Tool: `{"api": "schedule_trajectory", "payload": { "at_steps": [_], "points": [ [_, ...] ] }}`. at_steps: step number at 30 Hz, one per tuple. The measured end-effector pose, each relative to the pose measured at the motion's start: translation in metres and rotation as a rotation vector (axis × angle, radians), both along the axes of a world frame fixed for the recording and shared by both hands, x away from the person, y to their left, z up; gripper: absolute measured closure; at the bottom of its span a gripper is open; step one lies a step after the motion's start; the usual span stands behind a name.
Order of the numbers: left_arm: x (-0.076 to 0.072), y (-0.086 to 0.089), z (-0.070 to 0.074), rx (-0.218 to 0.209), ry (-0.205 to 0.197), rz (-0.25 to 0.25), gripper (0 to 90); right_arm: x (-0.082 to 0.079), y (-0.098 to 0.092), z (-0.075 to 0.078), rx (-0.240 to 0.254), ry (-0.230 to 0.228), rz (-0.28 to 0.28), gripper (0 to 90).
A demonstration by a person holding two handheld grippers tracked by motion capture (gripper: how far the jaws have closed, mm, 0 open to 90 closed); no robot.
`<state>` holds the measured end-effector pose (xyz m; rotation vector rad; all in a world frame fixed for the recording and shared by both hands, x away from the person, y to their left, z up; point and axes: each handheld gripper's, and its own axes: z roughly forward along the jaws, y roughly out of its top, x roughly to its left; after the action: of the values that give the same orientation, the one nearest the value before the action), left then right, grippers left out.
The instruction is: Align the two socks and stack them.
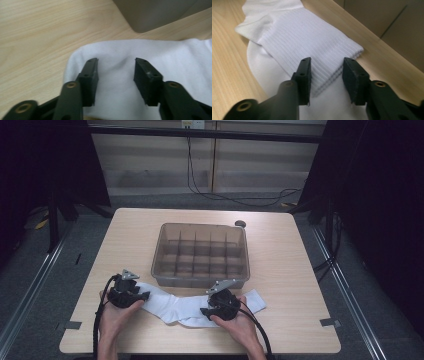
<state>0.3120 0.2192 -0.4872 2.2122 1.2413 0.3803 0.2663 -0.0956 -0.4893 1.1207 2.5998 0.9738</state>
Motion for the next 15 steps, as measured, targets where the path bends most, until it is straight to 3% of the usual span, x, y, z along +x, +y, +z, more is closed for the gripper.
{"api": "schedule_trajectory", "payload": {
  "at_steps": [4, 6, 12, 15],
  "points": [
    [0.0002, 0.0012, -0.0001, -0.037, 0.022, -0.017, 79.2, -0.0005, -0.0001, 0.0002, 0.018, 0.012, -0.004, 76.2],
    [0.001, 0.0025, 0.0002, -0.042, 0.032, -0.018, 83.3, -0.0012, -0.0009, -0.0004, 0.031, 0.002, 0.001, 81.0],
    [0.0023, 0.0051, 0.0007, -0.077, 0.061, -0.004, 87.9, -0.0012, -0.0024, 0.001, 0.039, 0.008, -0.009, 83.9],
    [0.0012, 0.0053, 0.0019, -0.084, 0.064, -0.002, 88.0, -0.0016, -0.0042, 0.0029, 0.071, 0.01, -0.008, 84.3]
  ]
}}
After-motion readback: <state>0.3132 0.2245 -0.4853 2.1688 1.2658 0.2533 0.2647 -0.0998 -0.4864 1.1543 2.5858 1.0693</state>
